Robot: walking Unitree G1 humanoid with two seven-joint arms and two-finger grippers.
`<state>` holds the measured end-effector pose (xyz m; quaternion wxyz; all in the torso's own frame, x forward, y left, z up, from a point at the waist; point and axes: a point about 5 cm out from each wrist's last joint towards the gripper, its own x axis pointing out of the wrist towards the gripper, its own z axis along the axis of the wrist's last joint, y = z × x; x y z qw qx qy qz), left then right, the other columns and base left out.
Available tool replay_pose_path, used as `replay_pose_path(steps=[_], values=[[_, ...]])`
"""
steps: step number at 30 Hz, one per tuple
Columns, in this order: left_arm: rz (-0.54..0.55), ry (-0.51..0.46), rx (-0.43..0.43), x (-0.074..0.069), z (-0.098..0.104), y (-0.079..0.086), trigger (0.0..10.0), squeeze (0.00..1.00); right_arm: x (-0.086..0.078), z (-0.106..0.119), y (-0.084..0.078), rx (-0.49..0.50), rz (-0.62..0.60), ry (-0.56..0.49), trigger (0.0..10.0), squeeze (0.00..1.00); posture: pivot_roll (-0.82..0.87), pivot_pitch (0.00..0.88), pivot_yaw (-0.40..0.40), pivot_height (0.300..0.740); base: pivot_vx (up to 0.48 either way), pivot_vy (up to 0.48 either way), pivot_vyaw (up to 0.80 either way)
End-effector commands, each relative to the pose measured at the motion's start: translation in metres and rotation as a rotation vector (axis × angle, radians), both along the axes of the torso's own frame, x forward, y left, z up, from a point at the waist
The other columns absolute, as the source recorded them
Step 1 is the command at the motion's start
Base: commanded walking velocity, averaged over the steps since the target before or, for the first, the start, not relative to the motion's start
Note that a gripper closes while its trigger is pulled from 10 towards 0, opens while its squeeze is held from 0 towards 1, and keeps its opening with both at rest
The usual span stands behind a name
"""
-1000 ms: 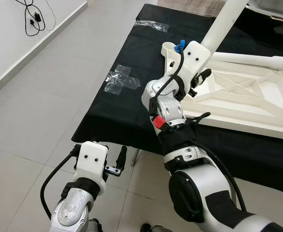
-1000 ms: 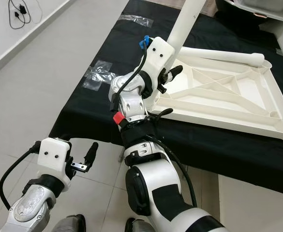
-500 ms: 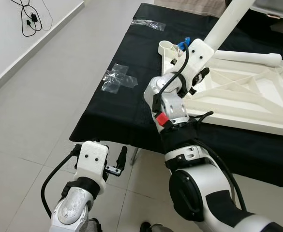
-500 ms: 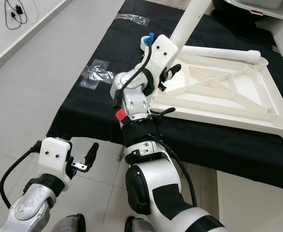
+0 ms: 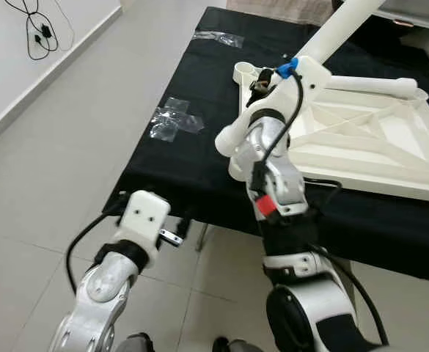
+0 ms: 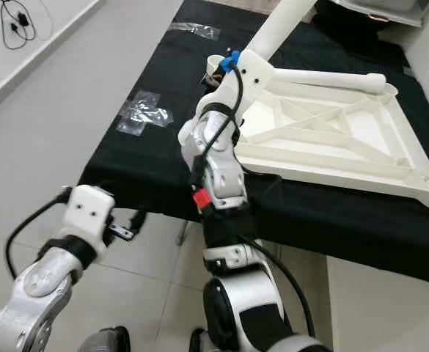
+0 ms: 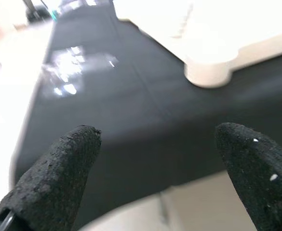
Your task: Building children table
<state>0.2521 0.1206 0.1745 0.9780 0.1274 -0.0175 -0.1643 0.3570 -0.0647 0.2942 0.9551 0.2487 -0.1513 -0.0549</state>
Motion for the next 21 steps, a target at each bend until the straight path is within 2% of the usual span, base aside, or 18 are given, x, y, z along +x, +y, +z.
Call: replay_pose_path(steps=[1, 2, 3, 4, 8, 11, 14, 15, 21], values=[[-0.016, 0.010, 0.017, 0.000, -0.004, -0.001, 10.0, 0.00, -0.008, -0.018, 0.021, 0.065, 0.092, 0.050, 10.0, 0.00, 0.14, 0.138, -0.089, 0.740, 0.000, 0.000, 0.00], [-0.066, -0.020, 0.042, 0.020, 0.003, -0.003, 10.0, 0.00, -0.017, -0.023, 0.026, 0.084, 0.232, 0.017, 10.0, 0.00, 0.13, 0.141, -0.080, 0.740, 0.000, 0.000, 0.00], [-0.066, -0.020, 0.042, 0.020, 0.003, -0.003, 10.0, 0.00, -0.017, -0.023, 0.026, 0.084, 0.232, 0.017, 10.0, 0.00, 0.13, 0.141, -0.080, 0.740, 0.000, 0.000, 0.00], [-0.077, -0.025, 0.049, 0.028, 0.004, -0.004, 10.0, 0.00, -0.020, -0.024, 0.028, 0.095, 0.279, 0.016, 10.0, 0.00, 0.13, 0.141, -0.080, 0.740, 0.000, 0.000, 0.00], [-0.083, -0.035, 0.056, 0.033, 0.005, -0.004, 10.0, 0.00, -0.022, -0.025, 0.029, 0.105, 0.308, 0.018, 10.0, 0.00, 0.13, 0.141, -0.079, 0.740, 0.000, 0.000, 0.00], [-0.109, -0.059, 0.082, 0.045, 0.011, -0.006, 10.0, 0.00, -0.025, -0.033, 0.029, 0.079, 0.378, 0.016, 10.0, 0.00, 0.13, 0.146, -0.082, 0.740, 0.000, 0.000, 0.00], [-0.109, -0.059, 0.082, 0.045, 0.011, -0.006, 10.0, 0.00, -0.025, -0.033, 0.029, 0.079, 0.378, 0.016, 10.0, 0.00, 0.13, 0.146, -0.082, 0.740, 0.000, 0.000, 0.00], [-0.118, -0.061, 0.082, 0.049, 0.012, -0.006, 10.0, 0.00, -0.028, -0.034, 0.031, 0.079, 0.424, -0.001, 10.0, 0.00, 0.13, 0.147, -0.081, 0.740, 0.000, 0.000, 0.00], [-0.152, -0.074, 0.060, 0.054, 0.016, -0.011, 10.0, 0.00, -0.037, -0.039, 0.035, 0.055, 0.530, -0.031, 10.0, 0.00, 0.12, 0.149, -0.083, 0.740, 0.000, 0.000, 0.00]])
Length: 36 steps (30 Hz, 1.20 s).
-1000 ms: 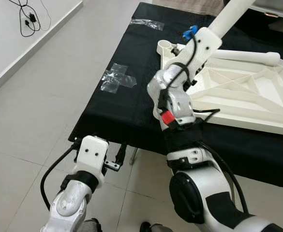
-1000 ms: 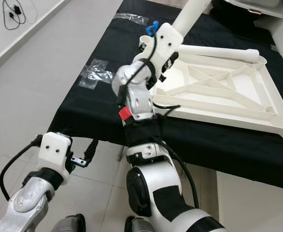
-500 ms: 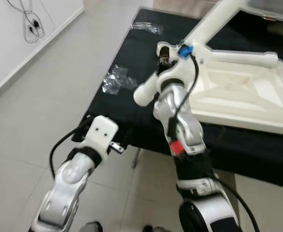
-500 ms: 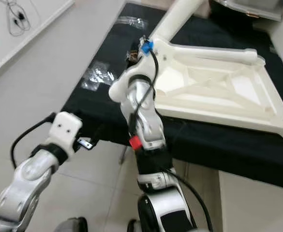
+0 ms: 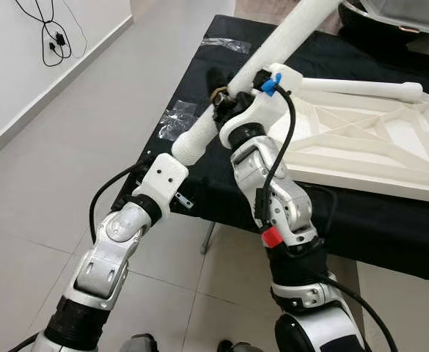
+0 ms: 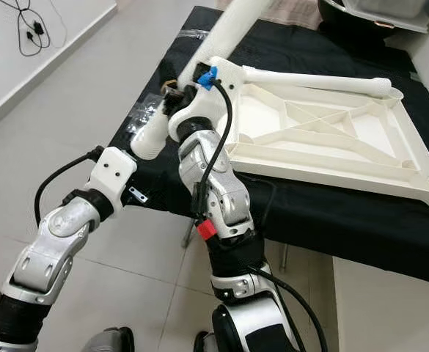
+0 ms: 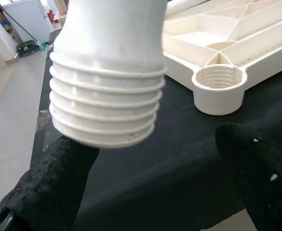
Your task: Building children table
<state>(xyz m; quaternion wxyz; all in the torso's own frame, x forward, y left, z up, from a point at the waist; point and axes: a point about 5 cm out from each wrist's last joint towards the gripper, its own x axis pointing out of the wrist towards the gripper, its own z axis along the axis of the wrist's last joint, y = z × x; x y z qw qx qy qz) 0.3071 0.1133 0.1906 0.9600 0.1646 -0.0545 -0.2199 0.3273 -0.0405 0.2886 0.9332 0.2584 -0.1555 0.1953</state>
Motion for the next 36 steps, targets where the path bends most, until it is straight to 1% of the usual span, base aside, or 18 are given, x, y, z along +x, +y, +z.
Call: replay_pose_path(steps=[1, 6, 9, 14, 16, 19, 20, 22, 28, 31, 32, 33, 34, 36], values=[[-0.033, -0.006, -0.011, 0.001, -0.001, -0.004, 10.0, 0.00, -0.012, -0.040, 0.012, 0.042, 0.087, 0.130, 10.0, 0.00, 0.12, 0.151, -0.085, 0.740, 0.000, 0.000, 0.00], [-0.032, -0.007, -0.017, 0.003, -0.001, -0.004, 10.0, 0.00, -0.014, -0.043, 0.012, 0.029, 0.101, 0.134, 10.0, 0.00, 0.12, 0.150, -0.085, 0.740, 0.000, 0.000, 0.00], [-0.053, -0.011, -0.008, 0.005, -0.002, -0.008, 10.0, 0.00, -0.014, -0.047, 0.011, 0.015, 0.093, 0.144, 10.0, 0.00, 0.12, 0.151, -0.085, 0.740, 0.000, 0.000, 0.00], [-0.059, -0.008, -0.005, 0.006, -0.005, -0.010, 10.0, 0.00, -0.014, -0.046, 0.010, 0.021, 0.098, 0.144, 10.0, 0.00, 0.12, 0.151, -0.087, 0.740, 0.000, 0.000, 0.00], [-0.067, 0.014, 0.005, 0.006, -0.009, -0.012, 10.0, 0.00, -0.014, -0.043, 0.009, 0.025, 0.097, 0.133, 10.0, 0.00, 0.12, 0.151, -0.085, 0.740, 0.000, 0.000, 0.00], [-0.070, 0.023, 0.007, 0.005, -0.011, -0.012, 10.0, 0.00, -0.015, -0.042, 0.008, 0.026, 0.097, 0.129, 10.0, 0.00, 0.11, 0.151, -0.085, 0.740, 0.000, 0.000, 0.00], [-0.076, 0.054, 0.008, 0.005, -0.016, -0.013, 10.0, 0.00, -0.016, -0.040, 0.008, 0.035, 0.099, 0.123, 10.0, 0.00, 0.11, 0.151, -0.085, 0.740, 0.000, 0.000, 0.00], [-0.080, 0.073, 0.006, 0.004, -0.020, -0.014, 10.0, 0.00, -0.016, -0.039, 0.007, 0.040, 0.099, 0.119, 10.0, 0.00, 0.11, 0.151, -0.085, 0.740, 0.000, 0.000, 0.00], [-0.088, 0.083, 0.011, 0.004, -0.023, -0.017, 10.0, 0.00, -0.018, -0.038, 0.008, 0.042, 0.105, 0.111, 10.0, 0.00, 0.12, 0.150, -0.085, 0.740, 0.000, 0.000, 0.00], [-0.090, 0.096, -0.001, 0.004, -0.025, -0.018, 10.0, 0.00, -0.019, -0.037, 0.009, 0.040, 0.108, 0.108, 10.0, 0.00, 0.11, 0.147, -0.083, 0.740, 0.000, 0.000, 0.00], [-0.085, 0.095, 0.000, 0.005, -0.025, -0.018, 4.9, 0.00, -0.020, -0.037, 0.010, 0.039, 0.112, 0.106, 10.0, 0.00, 0.11, 0.147, -0.083, 0.740, 0.000, 0.000, 0.00], [-0.085, 0.095, 0.000, 0.005, -0.025, -0.018, 4.9, 0.00, -0.020, -0.037, 0.010, 0.039, 0.112, 0.106, 10.0, 0.00, 0.11, 0.147, -0.083, 0.740, 0.000, 0.000, 0.00], [-0.083, 0.092, -0.001, 0.005, -0.025, -0.018, 0.0, 0.00, -0.020, -0.038, 0.010, 0.038, 0.118, 0.106, 10.0, 0.00, 0.11, 0.147, -0.084, 0.740, 0.000, 0.000, 0.00], [-0.083, 0.088, 0.000, 0.006, -0.025, -0.019, 0.0, 0.00, -0.021, -0.038, 0.011, 0.036, 0.122, 0.107, 10.0, 0.00, 0.11, 0.147, -0.084, 0.740, 0.000, 0.000, 0.00]])
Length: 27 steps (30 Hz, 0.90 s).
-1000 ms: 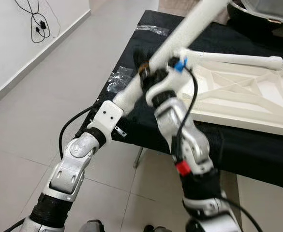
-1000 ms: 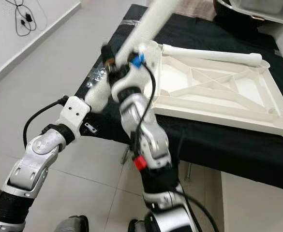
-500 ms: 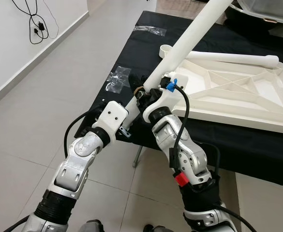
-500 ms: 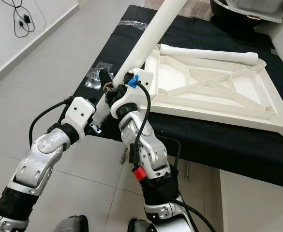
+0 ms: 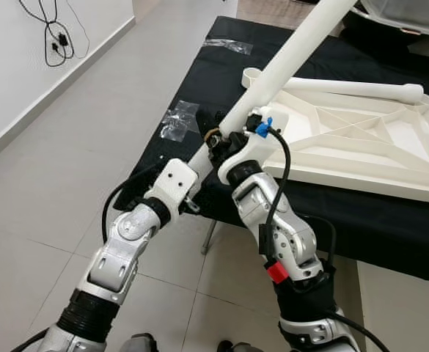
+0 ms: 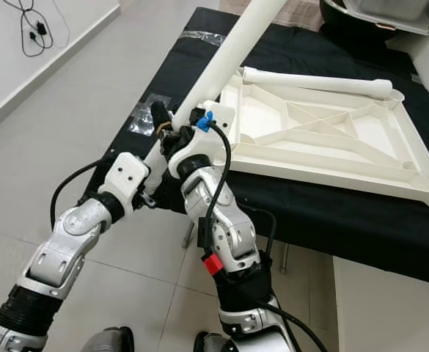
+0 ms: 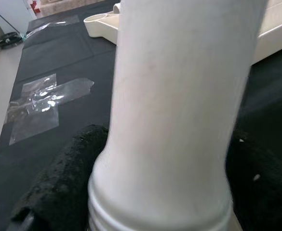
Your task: Building children table
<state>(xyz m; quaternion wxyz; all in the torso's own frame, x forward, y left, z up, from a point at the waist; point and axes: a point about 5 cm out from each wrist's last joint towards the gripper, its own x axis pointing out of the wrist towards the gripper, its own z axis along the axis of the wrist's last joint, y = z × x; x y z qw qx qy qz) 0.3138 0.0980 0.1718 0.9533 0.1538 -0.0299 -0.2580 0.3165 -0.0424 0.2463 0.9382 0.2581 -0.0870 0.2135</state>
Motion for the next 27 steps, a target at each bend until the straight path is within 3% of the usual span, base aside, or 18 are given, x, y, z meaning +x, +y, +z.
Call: replay_pose_path(steps=[1, 14, 15, 17, 18, 25, 26, 27], values=[[-0.013, 0.022, 0.005, -0.001, -0.006, -0.004, 0.0, 0.00, -0.011, 0.003, 0.013, 0.073, 0.055, -0.004, 10.0, 0.00, 0.11, 0.147, -0.083, 0.740, 0.000, 0.000, 0.00], [0.001, 0.028, 0.037, -0.003, -0.012, 0.001, 0.0, 0.00, -0.006, 0.003, 0.009, 0.031, 0.022, -0.014, 10.0, 0.00, 0.11, 0.146, -0.088, 0.740, 0.000, 0.000, 0.00], [0.001, 0.028, 0.035, -0.003, -0.011, 0.002, 10.0, 0.00, -0.004, 0.003, 0.007, 0.024, 0.011, -0.025, 10.0, 0.00, 0.11, 0.147, -0.088, 0.740, 0.000, 0.000, 0.00], [-0.001, 0.028, 0.033, -0.004, -0.010, 0.001, 10.0, 0.00, -0.003, 0.004, 0.006, 0.022, 0.013, -0.033, 10.0, 0.00, 0.11, 0.147, -0.088, 0.740, 0.000, 0.000, 0.00], [-0.018, 0.028, 0.025, -0.006, -0.009, 0.001, 10.0, 0.00, -0.002, 0.005, 0.004, 0.020, 0.027, -0.047, 10.0, 1.00, 0.11, 0.147, -0.087, 0.740, 0.000, 0.000, 0.00], [-0.087, 0.027, 0.004, -0.015, -0.005, -0.001, 10.0, 0.00, 0.000, 0.009, 0.002, 0.023, 0.115, -0.085, 10.0, 1.00, 0.12, 0.147, -0.087, 0.740, 0.000, 0.000, 0.00], [-0.125, 0.031, -0.002, -0.022, -0.004, 0.003, 10.0, 0.00, 0.000, 0.010, -0.003, 0.017, 0.195, -0.118, 10.0, 0.00, 0.12, 0.147, -0.087, 0.740, 0.000, 0.000, 0.00], [-0.125, 0.031, -0.002, -0.022, -0.004, 0.003, 10.0, 0.00, 0.000, 0.010, -0.003, 0.017, 0.195, -0.118, 10.0, 0.00, 0.12, 0.147, -0.087, 0.740, 0.000, 0.000, 0.00]])
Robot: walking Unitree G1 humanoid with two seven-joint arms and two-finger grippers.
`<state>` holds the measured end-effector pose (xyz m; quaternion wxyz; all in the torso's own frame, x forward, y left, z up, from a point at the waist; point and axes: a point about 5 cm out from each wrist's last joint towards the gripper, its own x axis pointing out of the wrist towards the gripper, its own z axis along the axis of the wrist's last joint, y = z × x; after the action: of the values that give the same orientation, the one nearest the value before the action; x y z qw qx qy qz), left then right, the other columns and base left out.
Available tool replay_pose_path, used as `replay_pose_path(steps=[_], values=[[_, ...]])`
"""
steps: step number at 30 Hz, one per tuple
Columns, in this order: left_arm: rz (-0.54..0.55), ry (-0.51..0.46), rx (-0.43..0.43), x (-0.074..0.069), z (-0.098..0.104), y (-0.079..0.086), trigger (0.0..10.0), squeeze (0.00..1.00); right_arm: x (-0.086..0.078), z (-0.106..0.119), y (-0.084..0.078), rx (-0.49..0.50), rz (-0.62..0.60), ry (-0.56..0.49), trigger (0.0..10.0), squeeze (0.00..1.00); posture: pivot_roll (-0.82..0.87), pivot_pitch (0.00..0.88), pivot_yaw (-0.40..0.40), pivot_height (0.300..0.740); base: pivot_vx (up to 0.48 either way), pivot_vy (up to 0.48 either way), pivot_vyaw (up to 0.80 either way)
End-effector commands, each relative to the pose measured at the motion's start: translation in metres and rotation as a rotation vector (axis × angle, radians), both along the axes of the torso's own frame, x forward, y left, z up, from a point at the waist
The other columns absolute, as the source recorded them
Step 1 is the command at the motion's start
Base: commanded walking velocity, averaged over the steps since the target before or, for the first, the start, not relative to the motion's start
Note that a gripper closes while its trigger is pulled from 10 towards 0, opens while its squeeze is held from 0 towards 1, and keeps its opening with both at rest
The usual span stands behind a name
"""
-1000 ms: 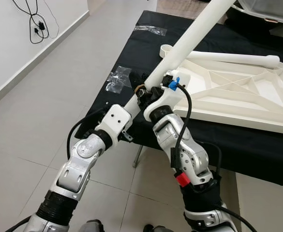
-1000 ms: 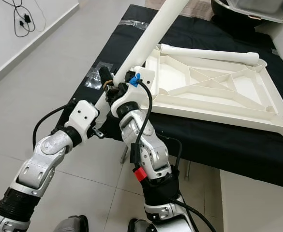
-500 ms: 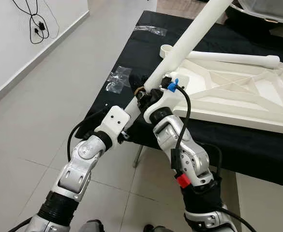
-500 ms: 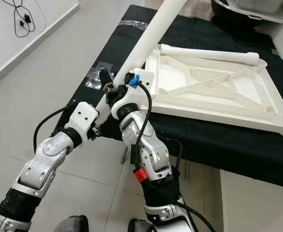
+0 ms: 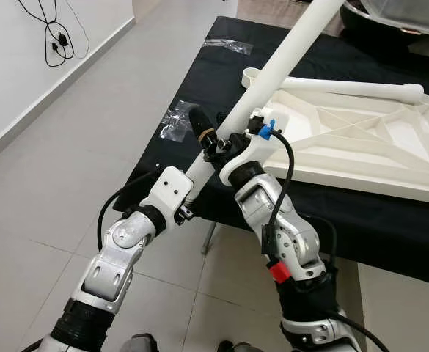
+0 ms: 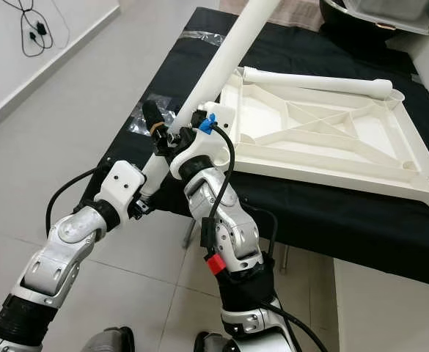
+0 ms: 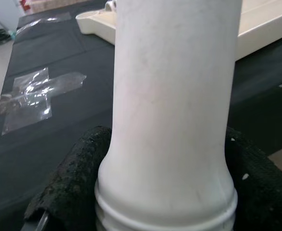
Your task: Building children table
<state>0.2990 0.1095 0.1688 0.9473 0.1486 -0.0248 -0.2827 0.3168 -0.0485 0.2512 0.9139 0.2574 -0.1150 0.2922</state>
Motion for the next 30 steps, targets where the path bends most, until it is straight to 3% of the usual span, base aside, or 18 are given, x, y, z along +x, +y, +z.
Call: replay_pose_path(steps=[1, 5, 6, 8, 13, 19, 22, 30], values=[[-0.076, 0.012, 0.001, -0.007, -0.001, -0.008, 10.0, 0.00, -0.001, 0.005, 0.004, 0.006, 0.052, -0.019, 10.0, 0.00, 0.12, 0.147, -0.087, 0.740, 0.000, 0.000, 0.00], [-0.102, 0.016, 0.012, -0.012, -0.001, -0.004, 10.0, 0.00, -0.002, 0.003, 0.002, -0.020, 0.149, -0.034, 10.0, 0.00, 0.12, 0.149, -0.087, 0.740, 0.000, 0.000, 0.00], [-0.121, 0.024, 0.016, -0.015, -0.001, -0.002, 10.0, 0.00, -0.004, 0.001, 0.001, -0.034, 0.222, -0.038, 10.0, 0.00, 0.12, 0.150, -0.088, 0.740, 0.000, 0.000, 0.00], [-0.121, 0.024, 0.016, -0.015, -0.001, -0.002, 10.0, 0.00, -0.004, 0.001, 0.001, -0.034, 0.222, -0.038, 10.0, 0.00, 0.12, 0.150, -0.088, 0.740, 0.000, 0.000, 0.00], [-0.236, 0.113, 0.021, -0.037, -0.012, 0.004, 10.0, 0.00, -0.015, -0.006, -0.003, -0.119, 0.492, -0.092, 10.0, 0.00, 0.12, 0.154, -0.087, 0.740, 0.000, 0.000, 0.00], [-0.285, 0.155, -0.001, -0.047, -0.014, 0.002, 10.0, 0.00, -0.016, -0.007, -0.006, -0.130, 0.541, -0.123, 10.0, 0.00, 0.12, 0.157, -0.090, 0.740, 0.000, 0.000, 0.00], [-0.322, 0.183, -0.043, -0.053, -0.013, -0.003, 10.0, 0.00, -0.018, -0.004, -0.007, -0.120, 0.634, -0.140, 10.0, 0.00, 0.12, 0.158, -0.092, 0.740, 0.000, 0.000, 0.00], [-0.343, 0.208, -0.087, -0.054, -0.010, -0.005, 10.0, 0.00, -0.028, -0.008, -0.004, -0.131, 0.750, -0.151, 10.0, 0.00, 0.12, 0.155, -0.092, 0.740, 0.000, 0.000, 0.00]])
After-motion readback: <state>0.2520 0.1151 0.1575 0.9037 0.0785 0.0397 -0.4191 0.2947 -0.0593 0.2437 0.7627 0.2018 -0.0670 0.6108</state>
